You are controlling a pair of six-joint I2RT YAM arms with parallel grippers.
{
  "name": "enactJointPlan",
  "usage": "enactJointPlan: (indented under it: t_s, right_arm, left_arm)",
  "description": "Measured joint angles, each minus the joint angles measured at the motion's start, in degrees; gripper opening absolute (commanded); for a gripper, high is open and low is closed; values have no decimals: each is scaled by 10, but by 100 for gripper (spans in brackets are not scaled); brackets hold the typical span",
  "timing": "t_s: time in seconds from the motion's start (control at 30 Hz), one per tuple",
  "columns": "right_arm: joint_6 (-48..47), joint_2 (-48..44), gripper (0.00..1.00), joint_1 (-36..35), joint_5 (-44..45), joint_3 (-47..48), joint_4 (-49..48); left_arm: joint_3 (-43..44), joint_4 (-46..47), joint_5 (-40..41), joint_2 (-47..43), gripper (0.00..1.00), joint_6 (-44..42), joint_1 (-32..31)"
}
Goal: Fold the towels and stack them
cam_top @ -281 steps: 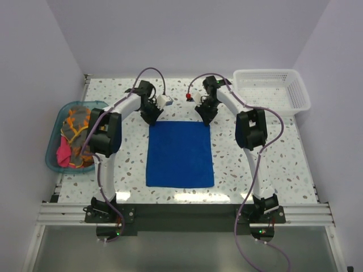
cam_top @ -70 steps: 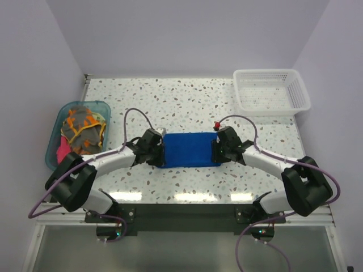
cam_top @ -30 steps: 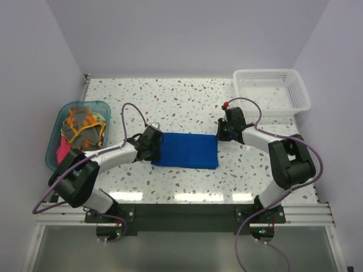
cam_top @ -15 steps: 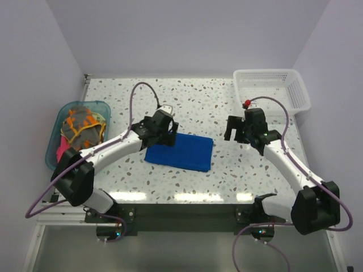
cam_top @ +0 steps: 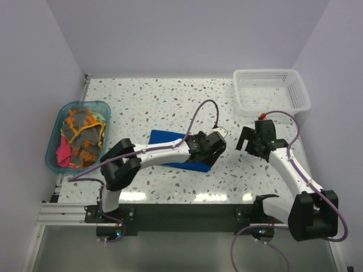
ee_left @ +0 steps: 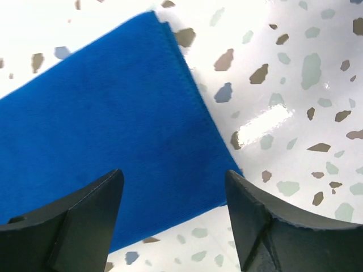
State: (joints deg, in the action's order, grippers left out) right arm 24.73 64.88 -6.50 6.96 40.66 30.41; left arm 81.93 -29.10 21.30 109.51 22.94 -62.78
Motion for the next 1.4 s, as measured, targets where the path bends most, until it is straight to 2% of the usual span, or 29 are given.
enactJointPlan:
  t_s: [0.03, 0.23, 0.47, 0.6, 0.63, 0.7, 0.73, 0.8, 0.83, 0.9, 1.1, 1.4]
  right_arm:
    - [2, 0, 99, 4, 0, -3, 0]
    - [10, 1, 99, 20, -7, -11, -6]
    - [13, 6, 99, 21, -20, -19, -13]
    - [14, 7, 99, 23, -31, -22, -17]
    - [14, 7, 99, 23, -37, -22, -17]
    - [16, 7, 99, 24, -46, -23, -18]
    - [17, 8, 99, 24, -51, -22, -18]
    - [20, 11, 99, 24, -66, -23, -21]
    - [22, 13, 99, 24, -70, -23, -23]
    - [27, 18, 99, 24, -85, -23, -28]
    - [56, 26, 99, 24, -147, -35, -64]
    - [178, 103, 99, -3, -251, -73, -186]
  left_arm:
    - [11, -4, 1, 17, 71, -1, -6]
    - [42, -10, 2, 73, 69, -7, -28]
    - [45, -9, 1, 101, 70, -9, -35]
    - [45, -4, 5, 105, 65, -6, -36]
    - [45, -3, 6, 105, 56, -5, -36]
    - [41, 1, 12, 105, 45, 2, -37]
    - [37, 5, 15, 105, 32, 5, -37]
    - [30, 13, 28, 105, 19, 5, -38]
    - [25, 16, 34, 104, 8, 5, -38]
    - [19, 22, 44, 103, 0, 5, -37]
    - [-30, 71, 24, 71, 0, 5, -23]
    - [-77, 78, -21, 22, 0, 5, 12]
